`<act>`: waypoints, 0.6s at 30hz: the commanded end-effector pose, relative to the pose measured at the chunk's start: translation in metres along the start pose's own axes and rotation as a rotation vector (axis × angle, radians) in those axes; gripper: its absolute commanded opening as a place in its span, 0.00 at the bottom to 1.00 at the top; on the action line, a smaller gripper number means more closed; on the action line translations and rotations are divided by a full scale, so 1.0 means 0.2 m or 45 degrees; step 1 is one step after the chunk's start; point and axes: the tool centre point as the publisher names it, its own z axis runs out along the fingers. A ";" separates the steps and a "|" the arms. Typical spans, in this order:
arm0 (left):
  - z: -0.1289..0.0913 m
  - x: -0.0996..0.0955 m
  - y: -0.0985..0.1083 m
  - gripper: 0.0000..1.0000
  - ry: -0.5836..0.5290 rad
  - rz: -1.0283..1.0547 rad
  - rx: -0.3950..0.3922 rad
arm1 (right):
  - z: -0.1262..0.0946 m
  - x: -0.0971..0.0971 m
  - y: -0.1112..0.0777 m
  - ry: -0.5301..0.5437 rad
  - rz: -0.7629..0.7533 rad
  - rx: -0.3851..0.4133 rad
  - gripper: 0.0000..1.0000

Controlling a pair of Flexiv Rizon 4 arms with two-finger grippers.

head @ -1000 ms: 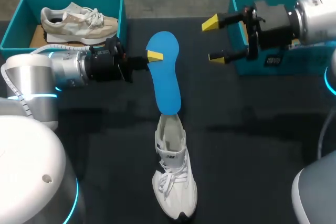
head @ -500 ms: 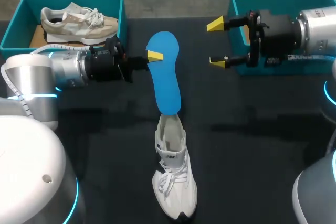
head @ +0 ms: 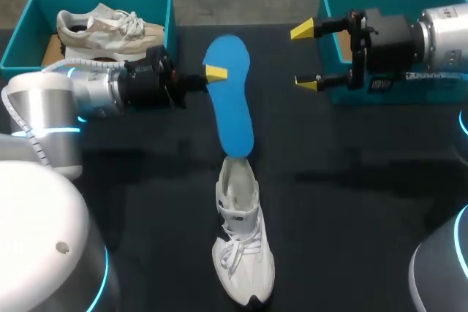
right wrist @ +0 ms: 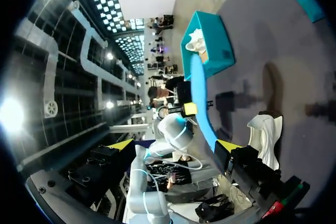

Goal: Take the shoe out of the shoebox, open the shoe tongue, remove and reinsert the insole, then place the shoe into the shoebox

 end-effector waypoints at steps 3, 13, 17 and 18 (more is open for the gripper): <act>0.02 0.11 -0.04 0.00 0.035 0.500 -0.038 | 0.01 0.00 0.00 -0.003 0.001 0.000 1.00; -0.04 0.25 -0.01 0.00 0.020 1.181 -0.033 | 0.01 0.00 0.00 -0.003 0.001 0.000 1.00; -0.09 0.24 0.01 0.00 0.100 1.440 -0.137 | 0.01 0.00 0.00 -0.003 0.001 0.000 1.00; -0.09 0.24 0.01 0.00 0.104 1.545 -0.153 | 0.01 0.00 0.00 -0.003 0.001 0.000 1.00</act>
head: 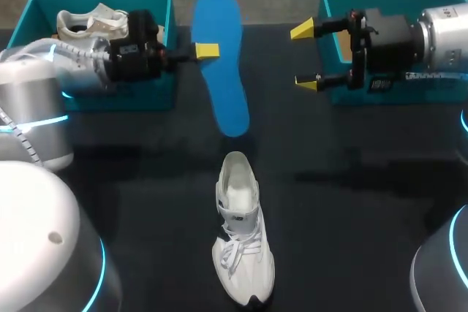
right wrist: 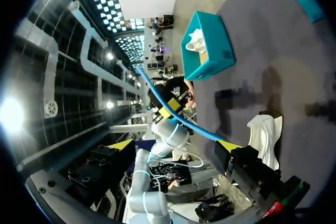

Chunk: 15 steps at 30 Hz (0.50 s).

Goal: Take the shoe out of the shoebox, open the shoe tongue, remove and reinsert the insole, then place the shoe into the shoebox

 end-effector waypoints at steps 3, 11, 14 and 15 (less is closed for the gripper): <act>-0.06 0.04 0.04 0.00 0.126 1.044 -0.127 | 0.01 0.00 0.00 -0.002 0.001 0.000 1.00; -0.05 0.06 -0.01 0.00 0.030 1.200 -0.036 | 0.01 0.00 0.00 -0.002 0.001 0.000 1.00; -0.05 0.06 -0.01 0.00 0.030 1.200 -0.036 | 0.01 0.00 0.00 -0.002 0.001 0.000 1.00; -0.05 0.06 -0.01 0.00 0.030 1.200 -0.036 | 0.01 0.00 0.00 -0.002 0.001 0.000 1.00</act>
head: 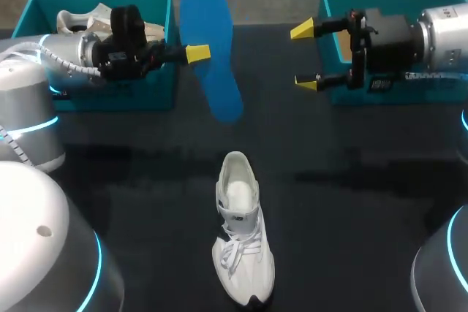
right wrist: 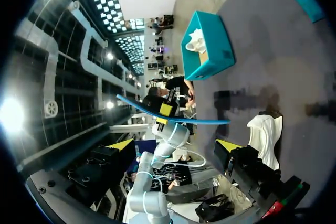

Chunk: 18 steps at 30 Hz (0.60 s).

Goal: Take the shoe out of the shoebox, open the shoe tongue, remove and reinsert the insole, then place the shoe into the shoebox

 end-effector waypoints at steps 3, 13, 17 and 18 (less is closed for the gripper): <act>0.00 0.00 0.00 0.00 -0.014 0.570 -0.007 | 0.01 0.00 0.00 -0.003 0.000 0.000 1.00; 0.04 0.11 0.02 0.00 0.094 1.170 -0.191 | 0.01 0.00 0.00 -0.003 0.000 0.000 1.00; 0.07 0.13 0.03 0.00 0.109 1.404 -0.276 | 0.01 0.00 0.00 -0.003 0.000 0.000 1.00; 0.07 0.14 0.04 0.00 0.123 1.479 -0.288 | 0.01 0.00 0.00 -0.003 0.000 0.000 1.00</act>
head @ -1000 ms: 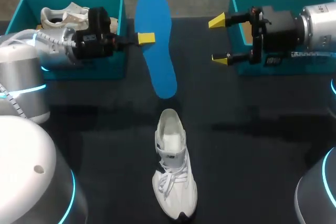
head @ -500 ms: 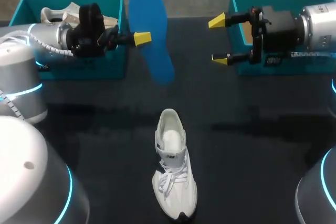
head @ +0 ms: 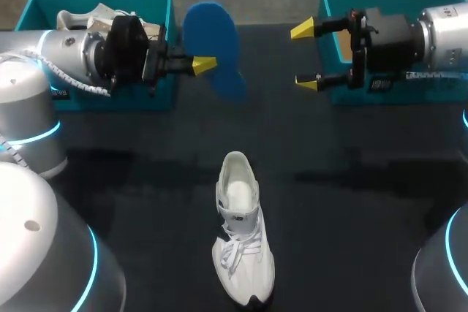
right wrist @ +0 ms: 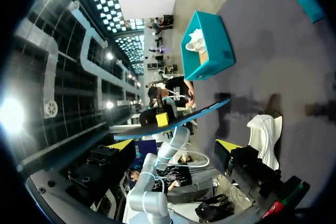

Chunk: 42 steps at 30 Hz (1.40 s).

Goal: Take the shoe out of the shoebox, open the shoe tongue, remove and reinsert the insole, then place the shoe into the shoebox

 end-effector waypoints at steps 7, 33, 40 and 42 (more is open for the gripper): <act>0.00 0.03 -0.02 0.00 0.084 1.034 -0.229 | 0.01 0.00 0.00 0.000 0.001 -0.001 1.00; 0.03 0.04 0.05 0.00 0.136 1.745 -0.300 | 0.01 0.00 0.00 0.000 0.001 -0.001 1.00; 0.05 0.02 0.08 0.00 0.127 1.848 -0.365 | 0.01 0.00 0.00 0.000 0.001 -0.001 1.00; 0.05 0.00 0.10 0.00 0.119 1.820 -0.353 | 0.01 0.00 0.00 0.000 0.001 -0.001 1.00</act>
